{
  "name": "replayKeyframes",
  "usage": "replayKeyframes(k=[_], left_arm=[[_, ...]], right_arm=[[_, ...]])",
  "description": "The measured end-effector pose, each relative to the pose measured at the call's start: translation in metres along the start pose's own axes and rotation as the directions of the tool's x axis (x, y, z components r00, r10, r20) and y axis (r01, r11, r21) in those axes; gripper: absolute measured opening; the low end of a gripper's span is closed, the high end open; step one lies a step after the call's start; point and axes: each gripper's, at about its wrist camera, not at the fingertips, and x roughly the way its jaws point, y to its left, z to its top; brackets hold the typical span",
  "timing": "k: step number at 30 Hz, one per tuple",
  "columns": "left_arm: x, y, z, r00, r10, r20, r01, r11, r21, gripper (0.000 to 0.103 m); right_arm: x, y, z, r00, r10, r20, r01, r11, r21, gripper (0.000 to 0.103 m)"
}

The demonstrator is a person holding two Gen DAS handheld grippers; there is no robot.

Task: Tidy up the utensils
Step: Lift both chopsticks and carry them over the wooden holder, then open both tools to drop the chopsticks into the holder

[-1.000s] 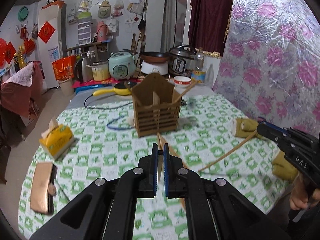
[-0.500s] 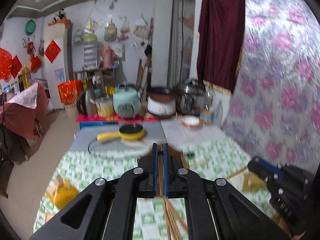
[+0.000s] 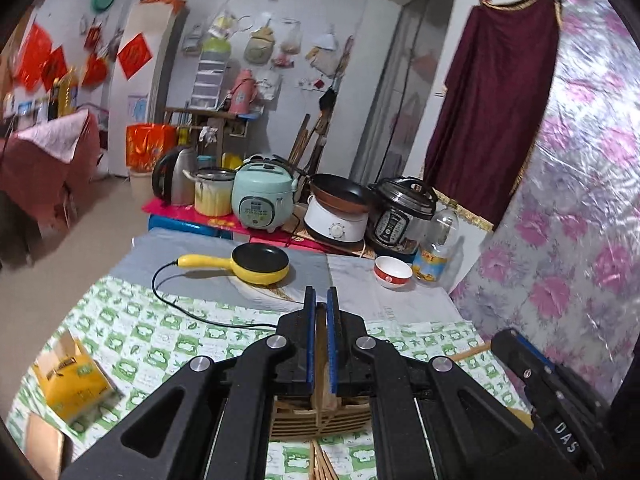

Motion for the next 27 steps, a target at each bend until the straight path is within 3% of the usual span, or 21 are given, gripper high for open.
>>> replayKeyframes(k=[4,10,15,19,20,22,24,27], left_arm=[[-0.004,0.008,0.004,0.999,-0.016,0.034,0.017,0.999,-0.030,0.006],[-0.007,-0.015,0.027,0.997,-0.022,0.078,0.019,0.999,0.039,0.006],[0.007,-0.013,0.017,0.998,0.002,0.064,-0.004,0.999,0.037,0.006],[0.022,0.002,-0.001,1.000,0.000,0.003,0.000,1.000,-0.003,0.008],[0.024,0.006,-0.006,1.000,0.009,-0.008,-0.009,1.000,-0.006,0.015],[0.025,0.015,-0.016,0.999,0.033,-0.012,-0.033,0.999,-0.025,0.087],[0.025,0.020,-0.018,0.997,0.082,0.005,-0.082,0.995,-0.049,0.090],[0.021,0.022,-0.015,0.995,0.096,0.006,-0.096,0.995,-0.015,0.091]], right_arm=[[0.017,-0.003,-0.004,0.999,0.004,-0.040,-0.004,1.000,-0.002,0.007],[0.026,-0.005,-0.006,0.998,0.001,-0.056,-0.001,1.000,-0.001,0.007],[0.032,-0.011,-0.006,0.997,0.001,-0.073,-0.001,1.000,0.011,0.007],[0.037,-0.013,-0.008,0.996,0.004,-0.089,-0.002,1.000,0.017,0.011],[0.037,-0.013,-0.008,0.996,0.004,-0.092,-0.002,1.000,0.014,0.012],[0.038,-0.013,-0.008,0.996,-0.008,-0.093,0.009,1.000,0.013,0.023],[0.036,-0.013,-0.009,0.996,-0.022,-0.083,0.022,1.000,0.008,0.025],[0.033,-0.011,-0.008,0.997,-0.030,-0.070,0.030,1.000,-0.001,0.025]])
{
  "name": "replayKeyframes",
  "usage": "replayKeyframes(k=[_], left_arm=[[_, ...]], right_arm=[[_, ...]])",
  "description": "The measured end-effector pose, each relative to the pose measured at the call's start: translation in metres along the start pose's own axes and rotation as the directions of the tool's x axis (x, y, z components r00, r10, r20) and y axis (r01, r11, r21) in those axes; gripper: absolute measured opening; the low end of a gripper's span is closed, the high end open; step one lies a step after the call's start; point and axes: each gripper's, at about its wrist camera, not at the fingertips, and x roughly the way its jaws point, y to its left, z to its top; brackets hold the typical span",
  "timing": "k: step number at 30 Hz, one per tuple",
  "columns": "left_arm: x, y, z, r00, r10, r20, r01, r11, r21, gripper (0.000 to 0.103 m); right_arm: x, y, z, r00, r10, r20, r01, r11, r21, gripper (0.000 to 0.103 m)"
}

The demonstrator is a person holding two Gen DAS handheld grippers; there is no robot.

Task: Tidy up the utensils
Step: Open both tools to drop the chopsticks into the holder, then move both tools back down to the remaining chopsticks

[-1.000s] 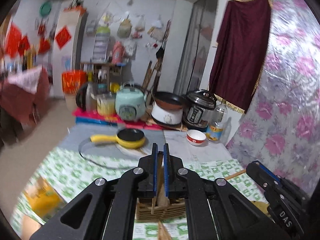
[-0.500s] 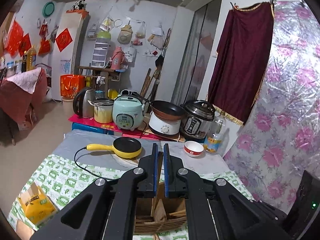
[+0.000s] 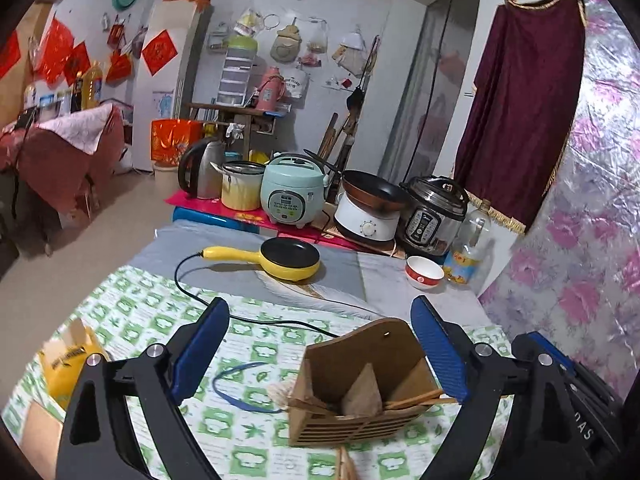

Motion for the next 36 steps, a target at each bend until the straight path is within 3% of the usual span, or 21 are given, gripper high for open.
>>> replayKeyframes(k=[3,18,21,23,25,26,28,30,32,36], left_arm=[[-0.005,0.001,0.001,1.000,0.028,0.004,-0.028,1.000,0.009,0.097],[-0.028,-0.010,-0.025,0.998,0.064,0.007,-0.064,0.996,0.060,0.097],[-0.027,-0.007,-0.042,0.998,0.051,-0.021,-0.050,0.997,0.055,0.097],[-0.028,0.000,-0.071,0.998,0.044,-0.036,-0.042,0.997,0.069,0.097],[-0.022,0.008,-0.094,0.996,0.065,-0.067,-0.059,0.995,0.083,0.097],[-0.015,0.014,-0.115,0.990,0.077,-0.114,-0.065,0.992,0.105,0.097],[-0.004,0.024,-0.139,0.975,0.115,-0.187,-0.091,0.987,0.134,0.097],[0.003,0.038,-0.164,0.952,0.139,-0.274,-0.101,0.984,0.147,0.097],[0.004,0.052,-0.183,0.930,0.138,-0.341,-0.094,0.985,0.143,0.097],[-0.005,0.066,-0.203,0.915,0.151,-0.375,-0.098,0.983,0.156,0.097]], right_arm=[[-0.003,0.002,0.000,1.000,-0.005,0.011,0.005,1.000,-0.002,0.028],[-0.047,0.018,-0.007,0.997,0.027,0.070,-0.025,0.999,-0.032,0.047],[-0.060,0.021,-0.012,0.996,0.020,0.083,-0.016,0.999,-0.048,0.054],[-0.069,0.020,-0.022,0.996,0.021,0.084,-0.016,0.998,-0.063,0.061],[-0.077,0.009,-0.047,0.995,0.017,0.103,-0.010,0.998,-0.070,0.075],[-0.076,0.000,-0.064,0.994,0.002,0.107,0.005,0.998,-0.059,0.076],[-0.063,-0.015,-0.097,0.998,-0.035,0.051,0.037,0.998,-0.051,0.076],[-0.044,-0.027,-0.121,0.996,-0.063,-0.064,0.059,0.996,-0.062,0.076],[-0.031,-0.037,-0.139,0.985,-0.044,-0.164,0.036,0.998,-0.055,0.076],[-0.023,-0.048,-0.165,0.962,-0.060,-0.267,0.041,0.996,-0.076,0.076]])
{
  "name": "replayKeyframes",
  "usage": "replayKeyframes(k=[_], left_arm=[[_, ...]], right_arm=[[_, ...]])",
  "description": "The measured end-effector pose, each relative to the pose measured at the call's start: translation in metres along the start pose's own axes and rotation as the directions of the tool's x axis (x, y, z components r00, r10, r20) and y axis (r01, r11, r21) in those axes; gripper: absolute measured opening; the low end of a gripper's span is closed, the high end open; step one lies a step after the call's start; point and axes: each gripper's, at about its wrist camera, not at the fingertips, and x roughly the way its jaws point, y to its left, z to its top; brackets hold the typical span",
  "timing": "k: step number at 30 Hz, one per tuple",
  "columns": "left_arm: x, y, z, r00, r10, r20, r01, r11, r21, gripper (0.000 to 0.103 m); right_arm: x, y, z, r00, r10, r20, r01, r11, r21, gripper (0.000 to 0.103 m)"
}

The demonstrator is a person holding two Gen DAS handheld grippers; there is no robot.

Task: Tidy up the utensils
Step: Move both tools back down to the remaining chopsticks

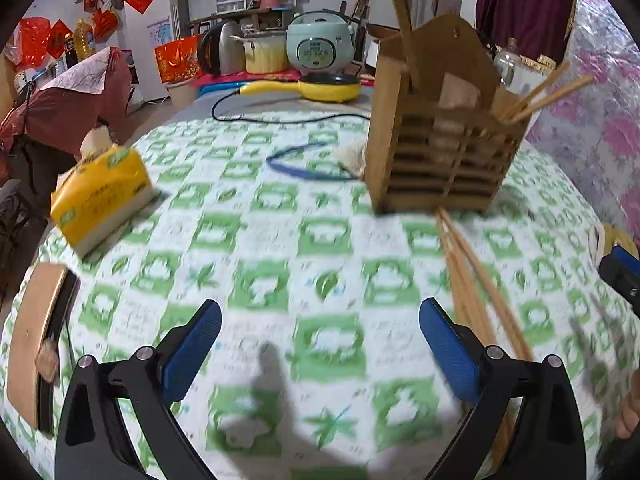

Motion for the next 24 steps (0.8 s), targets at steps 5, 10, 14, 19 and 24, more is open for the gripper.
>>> replayKeyframes(k=[5,10,14,19,24], left_arm=[[-0.003,-0.008,-0.023,0.997,-0.065,-0.049,0.068,0.995,0.076,0.097],[-0.010,-0.028,-0.037,0.990,-0.128,-0.064,0.139,0.972,0.192,0.097],[-0.014,-0.048,-0.047,0.987,-0.141,-0.074,0.157,0.943,0.292,0.097],[-0.003,-0.060,-0.051,0.985,-0.111,-0.134,0.151,0.929,0.338,0.099],[0.004,-0.050,-0.046,0.980,-0.122,-0.155,0.162,0.945,0.285,0.099]], right_arm=[[0.005,-0.002,-0.008,0.998,-0.052,-0.039,0.051,0.999,-0.019,0.076],[0.010,-0.007,-0.006,0.997,-0.043,-0.060,0.044,0.999,0.017,0.076],[0.013,-0.007,-0.006,0.997,-0.045,-0.063,0.045,0.999,0.007,0.076],[0.015,-0.002,-0.007,0.996,-0.052,-0.069,0.051,0.999,-0.016,0.076],[0.018,-0.001,-0.008,0.995,-0.070,-0.073,0.068,0.997,-0.023,0.076]])
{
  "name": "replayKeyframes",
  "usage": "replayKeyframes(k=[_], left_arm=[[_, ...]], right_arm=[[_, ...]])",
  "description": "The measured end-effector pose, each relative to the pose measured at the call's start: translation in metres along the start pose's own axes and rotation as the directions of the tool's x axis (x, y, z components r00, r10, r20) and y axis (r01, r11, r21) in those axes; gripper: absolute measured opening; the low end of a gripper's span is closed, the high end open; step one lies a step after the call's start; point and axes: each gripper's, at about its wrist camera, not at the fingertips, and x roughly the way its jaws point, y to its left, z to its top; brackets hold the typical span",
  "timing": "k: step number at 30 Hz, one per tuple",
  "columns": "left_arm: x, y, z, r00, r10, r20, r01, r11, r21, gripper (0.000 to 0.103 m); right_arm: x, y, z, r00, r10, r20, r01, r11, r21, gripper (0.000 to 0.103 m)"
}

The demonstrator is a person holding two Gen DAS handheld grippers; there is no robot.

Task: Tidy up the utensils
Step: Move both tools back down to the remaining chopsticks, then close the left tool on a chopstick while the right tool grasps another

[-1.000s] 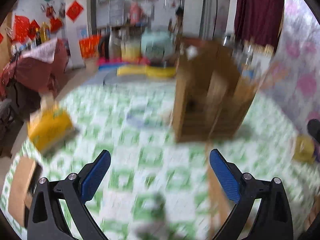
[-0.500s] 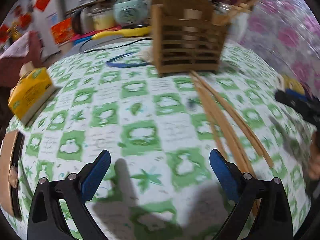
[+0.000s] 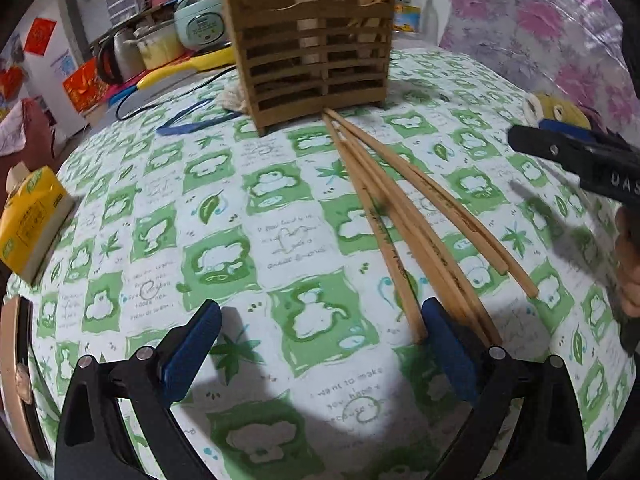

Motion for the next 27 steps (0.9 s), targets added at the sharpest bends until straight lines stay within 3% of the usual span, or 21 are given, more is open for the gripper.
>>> replayKeyframes(k=[5,9,14,20,22,25,27], left_arm=[[0.000,0.023,0.000,0.998,0.061,-0.007,-0.062,0.995,-0.084,0.099],[-0.003,0.041,-0.003,0.998,0.067,-0.006,-0.067,0.985,-0.160,0.098],[-0.008,0.020,-0.004,0.999,0.045,0.021,-0.044,0.998,-0.047,0.090],[-0.010,0.011,-0.006,0.999,-0.020,0.036,0.021,1.000,-0.018,0.062],[-0.011,0.008,-0.006,0.998,-0.035,0.044,0.035,0.999,-0.009,0.048],[-0.013,0.004,-0.007,0.997,-0.060,0.051,0.061,0.998,-0.005,0.008],[-0.016,0.008,-0.011,0.995,-0.089,0.051,0.091,0.995,-0.032,0.006]], right_arm=[[0.003,-0.003,0.000,1.000,-0.009,-0.011,0.009,1.000,0.012,0.076],[0.001,-0.002,0.000,1.000,-0.001,-0.009,0.001,1.000,0.014,0.076],[0.000,0.003,-0.001,1.000,0.003,-0.004,-0.003,1.000,-0.006,0.076],[0.002,0.002,-0.001,1.000,-0.001,-0.009,0.001,1.000,-0.003,0.075],[0.002,0.002,-0.001,1.000,-0.004,-0.009,0.004,1.000,-0.005,0.075],[0.002,0.002,-0.001,1.000,-0.003,-0.011,0.003,1.000,-0.005,0.075],[0.002,0.002,-0.001,1.000,-0.006,-0.008,0.006,1.000,-0.005,0.075]])
